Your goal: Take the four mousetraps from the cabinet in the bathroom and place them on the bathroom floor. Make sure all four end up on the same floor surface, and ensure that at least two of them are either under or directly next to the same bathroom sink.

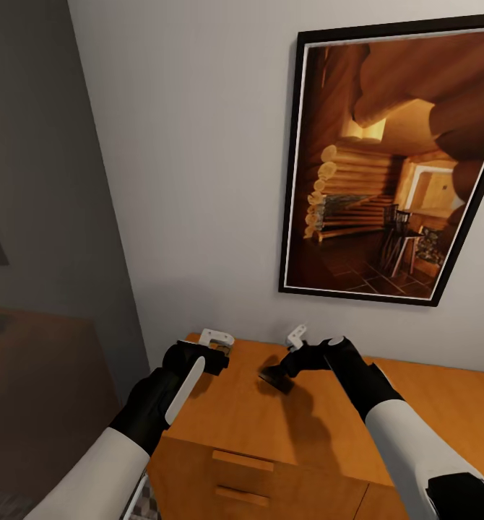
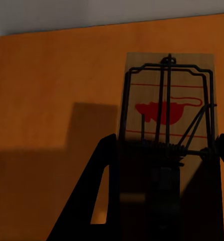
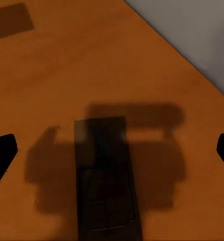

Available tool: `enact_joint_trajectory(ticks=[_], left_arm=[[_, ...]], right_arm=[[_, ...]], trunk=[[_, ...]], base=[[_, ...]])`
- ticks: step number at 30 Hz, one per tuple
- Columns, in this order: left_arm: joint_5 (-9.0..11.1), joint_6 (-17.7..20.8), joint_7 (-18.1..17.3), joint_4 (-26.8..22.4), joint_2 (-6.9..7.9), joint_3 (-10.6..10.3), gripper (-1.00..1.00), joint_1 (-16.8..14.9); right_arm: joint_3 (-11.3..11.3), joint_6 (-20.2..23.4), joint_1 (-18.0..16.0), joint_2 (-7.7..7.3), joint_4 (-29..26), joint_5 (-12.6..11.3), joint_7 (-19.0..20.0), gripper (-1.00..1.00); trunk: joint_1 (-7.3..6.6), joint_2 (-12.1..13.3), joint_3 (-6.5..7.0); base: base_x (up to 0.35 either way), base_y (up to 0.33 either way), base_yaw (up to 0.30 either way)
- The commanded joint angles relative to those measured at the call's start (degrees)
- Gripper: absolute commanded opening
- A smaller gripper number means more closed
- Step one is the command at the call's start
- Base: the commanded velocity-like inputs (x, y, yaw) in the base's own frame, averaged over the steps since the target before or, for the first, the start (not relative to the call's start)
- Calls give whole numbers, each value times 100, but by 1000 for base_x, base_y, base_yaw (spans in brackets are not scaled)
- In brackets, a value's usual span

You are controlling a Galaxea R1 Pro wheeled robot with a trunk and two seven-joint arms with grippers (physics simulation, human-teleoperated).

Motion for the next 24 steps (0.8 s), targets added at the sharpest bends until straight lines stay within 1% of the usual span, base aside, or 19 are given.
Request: enact_joint_trajectory(ticks=[1, 7, 20, 23, 24], left_arm=[[57, 19, 55, -4, 1, -8, -100, -6], [57, 19, 54, 0, 7, -8, -100, -6], [57, 27, 54, 2, 25, -8, -100, -6], [57, 28, 54, 3, 25, -8, -100, -6], [57, 28, 54, 3, 26, -8, -100, -6]], right_arm=[[13, 15, -4, 22, 7, 36, 27, 100], [14, 13, -4, 70, 34, 30, 22, 100], [29, 50, -4, 88, 159, 58, -52, 100], [86, 60, -4, 89, 170, 71, -63, 100], [145, 65, -4, 89, 174, 74, -67, 100]], trunk=[[2, -8, -10], [2, -8, -10], [2, -8, -10], [2, -8, -10], [2, -8, -10]], base=[[0, 0, 0], [0, 0, 0], [0, 0, 0], [0, 0, 0], [0, 0, 0]])
